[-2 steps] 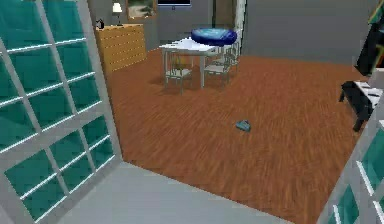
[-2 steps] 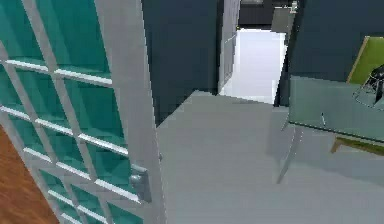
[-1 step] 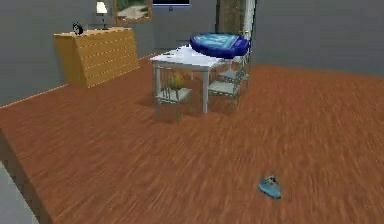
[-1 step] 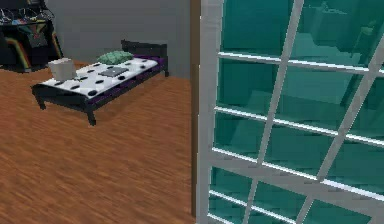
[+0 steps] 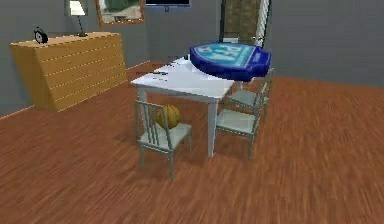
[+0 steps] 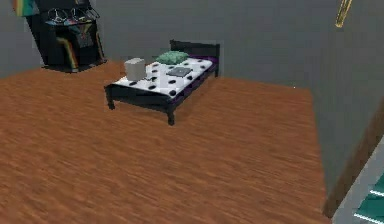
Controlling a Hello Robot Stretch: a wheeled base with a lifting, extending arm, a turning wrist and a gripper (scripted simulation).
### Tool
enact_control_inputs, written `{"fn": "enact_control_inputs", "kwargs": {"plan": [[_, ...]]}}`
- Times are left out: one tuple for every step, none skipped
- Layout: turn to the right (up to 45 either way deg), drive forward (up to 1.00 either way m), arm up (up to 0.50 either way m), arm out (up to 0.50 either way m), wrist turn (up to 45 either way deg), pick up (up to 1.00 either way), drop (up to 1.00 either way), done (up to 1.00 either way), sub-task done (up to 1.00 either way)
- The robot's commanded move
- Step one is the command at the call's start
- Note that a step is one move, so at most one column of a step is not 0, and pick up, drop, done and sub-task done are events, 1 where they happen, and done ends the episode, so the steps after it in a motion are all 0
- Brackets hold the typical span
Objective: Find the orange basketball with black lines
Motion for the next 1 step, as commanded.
{"fn": "enact_control_inputs", "kwargs": {"plan": [[3.0, 0.0, 0.0, 0.0, 0.0, 0.0, 0.0, 0.0, 0.0]]}}
